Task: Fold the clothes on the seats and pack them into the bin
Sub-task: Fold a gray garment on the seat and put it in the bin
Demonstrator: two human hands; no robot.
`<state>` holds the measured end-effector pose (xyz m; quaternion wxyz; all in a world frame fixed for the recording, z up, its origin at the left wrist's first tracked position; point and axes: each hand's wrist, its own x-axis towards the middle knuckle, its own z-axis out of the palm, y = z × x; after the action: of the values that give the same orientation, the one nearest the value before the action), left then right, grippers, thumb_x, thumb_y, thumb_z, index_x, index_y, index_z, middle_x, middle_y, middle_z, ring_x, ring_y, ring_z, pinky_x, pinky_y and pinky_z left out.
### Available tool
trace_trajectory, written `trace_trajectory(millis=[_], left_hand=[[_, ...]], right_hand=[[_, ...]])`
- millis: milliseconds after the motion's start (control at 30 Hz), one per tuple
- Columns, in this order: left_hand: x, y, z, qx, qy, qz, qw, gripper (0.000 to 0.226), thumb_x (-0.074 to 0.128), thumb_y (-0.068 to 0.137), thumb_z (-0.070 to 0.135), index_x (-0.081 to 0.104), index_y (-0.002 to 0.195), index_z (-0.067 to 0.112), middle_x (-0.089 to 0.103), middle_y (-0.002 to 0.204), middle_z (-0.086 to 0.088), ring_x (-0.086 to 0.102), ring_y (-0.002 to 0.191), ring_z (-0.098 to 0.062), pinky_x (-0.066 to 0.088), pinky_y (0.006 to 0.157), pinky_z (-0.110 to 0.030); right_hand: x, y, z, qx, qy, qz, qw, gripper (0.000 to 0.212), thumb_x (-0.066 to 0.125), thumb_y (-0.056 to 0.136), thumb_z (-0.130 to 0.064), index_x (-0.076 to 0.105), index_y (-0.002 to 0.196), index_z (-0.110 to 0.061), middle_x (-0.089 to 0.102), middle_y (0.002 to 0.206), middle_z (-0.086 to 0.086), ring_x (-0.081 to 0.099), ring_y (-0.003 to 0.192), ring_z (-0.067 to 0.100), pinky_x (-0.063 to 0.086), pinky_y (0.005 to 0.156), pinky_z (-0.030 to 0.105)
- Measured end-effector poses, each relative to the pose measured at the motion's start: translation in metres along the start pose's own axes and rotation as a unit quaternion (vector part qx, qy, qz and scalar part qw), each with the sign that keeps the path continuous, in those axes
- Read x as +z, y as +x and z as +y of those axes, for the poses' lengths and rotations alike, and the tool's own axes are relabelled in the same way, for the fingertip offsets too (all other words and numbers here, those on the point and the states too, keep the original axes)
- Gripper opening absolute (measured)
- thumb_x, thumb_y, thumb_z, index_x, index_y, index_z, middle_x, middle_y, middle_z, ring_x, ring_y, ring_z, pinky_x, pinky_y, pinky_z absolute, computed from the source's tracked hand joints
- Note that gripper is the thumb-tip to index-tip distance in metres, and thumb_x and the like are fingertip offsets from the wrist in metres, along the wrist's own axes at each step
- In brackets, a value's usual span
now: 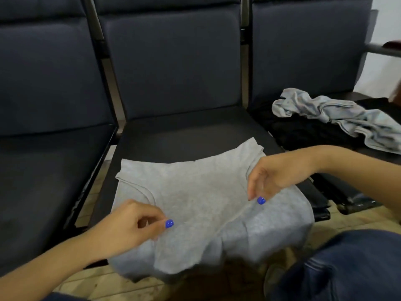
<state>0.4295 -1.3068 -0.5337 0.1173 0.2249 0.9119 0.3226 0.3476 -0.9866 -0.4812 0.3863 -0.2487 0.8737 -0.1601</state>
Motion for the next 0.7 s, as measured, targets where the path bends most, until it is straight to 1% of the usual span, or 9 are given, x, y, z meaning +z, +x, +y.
trace_trajectory(millis=[67,167,233,300,367,467,533,633,700], left_hand=[[-0.005,0.017,-0.014,-0.037,0.056,0.025,0.997,0.024,0.057,0.086,0.051,0.063,0.063,0.046,0.060,0.055,0.014,0.052,0.048,-0.008,0.047,0.055,-0.029],[-0.026,0.056,-0.043,-0.120,0.129,0.162,0.971,0.030,0.059,0.092,0.029,0.062,0.063,0.036,0.063,0.066,0.008,0.058,0.062,-0.013,0.051,0.066,-0.038],[-0.040,0.078,-0.066,-0.188,0.137,0.232,0.944,0.011,0.058,0.092,0.021,0.069,0.093,0.022,0.064,0.100,-0.008,0.060,0.088,-0.026,0.049,0.081,-0.041],[-0.043,0.086,-0.084,-0.270,0.166,0.253,0.914,0.031,0.056,0.092,0.022,0.060,0.121,0.010,0.053,0.122,-0.019,0.050,0.111,-0.038,0.042,0.094,-0.045],[-0.038,0.083,-0.094,-0.331,0.211,0.263,0.881,0.044,0.056,0.092,0.029,0.051,0.129,0.006,0.048,0.129,-0.021,0.041,0.119,-0.042,0.037,0.097,-0.048],[-0.035,0.082,-0.101,-0.346,0.225,0.263,0.872,0.039,0.060,0.089,0.039,0.058,0.110,0.006,0.055,0.116,-0.019,0.045,0.113,-0.040,0.039,0.090,-0.047],[-0.039,0.083,-0.098,-0.363,0.153,0.256,0.883,0.032,0.059,0.088,0.045,0.057,0.086,0.013,0.061,0.095,-0.009,0.053,0.103,-0.033,0.038,0.090,-0.043],[-0.043,0.089,-0.096,-0.354,0.126,0.261,0.889,0.033,0.057,0.090,0.043,0.049,0.072,0.016,0.057,0.071,0.000,0.051,0.074,-0.019,0.033,0.089,-0.040],[-0.046,0.093,-0.097,-0.311,0.068,0.291,0.902,0.037,0.062,0.089,0.033,0.043,0.066,0.012,0.050,0.059,-0.001,0.045,0.061,-0.017,0.036,0.075,-0.036]], right_hand=[[-0.005,0.011,-0.006,0.036,0.007,-0.013,0.999,0.019,0.063,0.091,-0.023,0.066,0.109,-0.025,0.069,0.102,-0.006,0.064,0.093,0.012,0.054,0.076,0.025],[-0.020,0.034,-0.010,0.081,0.051,0.053,0.994,0.021,0.058,0.093,-0.033,0.063,0.108,-0.020,0.067,0.096,0.001,0.065,0.087,0.019,0.055,0.073,0.030],[-0.028,0.053,-0.005,0.120,0.053,0.135,0.982,0.023,0.056,0.094,-0.034,0.061,0.104,-0.014,0.064,0.089,0.004,0.061,0.076,0.021,0.054,0.069,0.034],[-0.031,0.071,0.011,0.167,0.003,0.240,0.956,0.031,0.054,0.094,-0.032,0.058,0.113,-0.009,0.060,0.096,0.008,0.059,0.080,0.026,0.051,0.070,0.037],[-0.029,0.085,0.031,0.214,-0.048,0.327,0.919,0.041,0.052,0.094,-0.034,0.047,0.127,-0.009,0.051,0.120,0.013,0.056,0.101,0.032,0.045,0.080,0.036],[-0.027,0.094,0.056,0.262,-0.029,0.359,0.895,0.057,0.051,0.095,-0.036,0.030,0.140,-0.008,0.032,0.140,0.018,0.050,0.116,0.039,0.043,0.087,0.041],[-0.032,0.096,0.071,0.272,0.027,0.369,0.888,0.057,0.055,0.093,-0.038,0.035,0.137,-0.008,0.031,0.141,0.018,0.050,0.116,0.040,0.044,0.092,0.043],[-0.039,0.097,0.088,0.256,0.066,0.393,0.881,0.032,0.060,0.087,-0.043,0.061,0.097,-0.013,0.050,0.122,0.015,0.053,0.106,0.029,0.047,0.084,0.040],[-0.043,0.101,0.092,0.240,0.089,0.401,0.880,0.026,0.064,0.084,-0.042,0.062,0.077,-0.017,0.059,0.109,0.012,0.051,0.112,0.023,0.047,0.082,0.038]])
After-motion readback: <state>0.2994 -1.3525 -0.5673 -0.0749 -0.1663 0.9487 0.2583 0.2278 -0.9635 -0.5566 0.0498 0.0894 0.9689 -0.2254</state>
